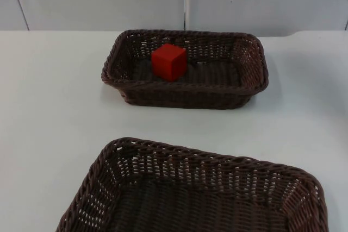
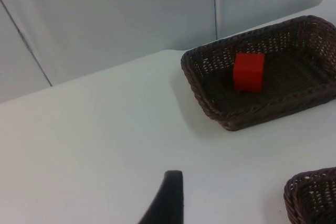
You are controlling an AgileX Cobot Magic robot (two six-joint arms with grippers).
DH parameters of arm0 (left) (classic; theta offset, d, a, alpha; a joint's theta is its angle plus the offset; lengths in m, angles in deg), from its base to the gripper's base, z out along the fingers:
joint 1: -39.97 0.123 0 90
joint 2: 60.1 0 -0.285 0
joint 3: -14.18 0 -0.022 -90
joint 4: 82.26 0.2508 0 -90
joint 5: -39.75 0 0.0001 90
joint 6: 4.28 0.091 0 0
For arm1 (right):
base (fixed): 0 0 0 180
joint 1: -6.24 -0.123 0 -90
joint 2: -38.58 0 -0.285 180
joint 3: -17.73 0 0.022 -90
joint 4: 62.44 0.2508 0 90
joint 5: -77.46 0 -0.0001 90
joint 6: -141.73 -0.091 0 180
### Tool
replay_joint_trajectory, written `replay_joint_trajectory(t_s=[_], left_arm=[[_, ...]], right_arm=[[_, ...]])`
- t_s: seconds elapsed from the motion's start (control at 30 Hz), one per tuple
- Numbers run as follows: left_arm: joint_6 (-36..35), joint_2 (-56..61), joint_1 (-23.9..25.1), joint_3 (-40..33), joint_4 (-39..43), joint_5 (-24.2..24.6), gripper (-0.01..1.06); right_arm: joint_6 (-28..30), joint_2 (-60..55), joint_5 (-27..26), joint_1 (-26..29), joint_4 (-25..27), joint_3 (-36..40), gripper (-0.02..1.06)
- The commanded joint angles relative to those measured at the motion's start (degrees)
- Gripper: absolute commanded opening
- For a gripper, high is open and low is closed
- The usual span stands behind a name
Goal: Pick up one cube with the left hand and place it into the upper basket. Pick up one cube with the right hand and place it into the lower basket.
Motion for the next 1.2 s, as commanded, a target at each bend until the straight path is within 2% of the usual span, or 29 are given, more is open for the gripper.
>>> replay_joint_trajectory(t_s=[0.0, 0.2, 0.4, 0.73, 1.07, 1.17], left_arm=[[-0.43, 0.36, 0.13, -0.20, -0.57, -0.25, 0.83], [-0.43, 0.36, 0.13, -0.20, -0.57, -0.25, 0.83], [-0.43, 0.36, 0.13, -0.20, -0.57, -0.25, 0.83], [-0.43, 0.36, 0.13, -0.20, -0.57, -0.25, 0.83], [-0.43, 0.36, 0.13, -0.20, -0.57, -0.25, 0.83], [-0.43, 0.36, 0.13, -0.20, -0.57, -0.25, 0.83]], right_arm=[[0.05, 2.86, 2.03, -0.29, 0.77, -0.09, 0.00], [0.05, 5.52, 3.45, -0.43, 2.12, 0.33, 0.00], [0.05, 9.26, 2.98, -1.28, 2.07, 5.60, 0.00], [0.05, 15.41, -1.08, -1.28, 3.07, 16.34, 0.00], [0.05, 16.24, -1.85, -1.28, 3.56, 17.81, 0.00], [2.21, 16.24, -1.73, -2.83, 4.39, 17.81, 0.00]])
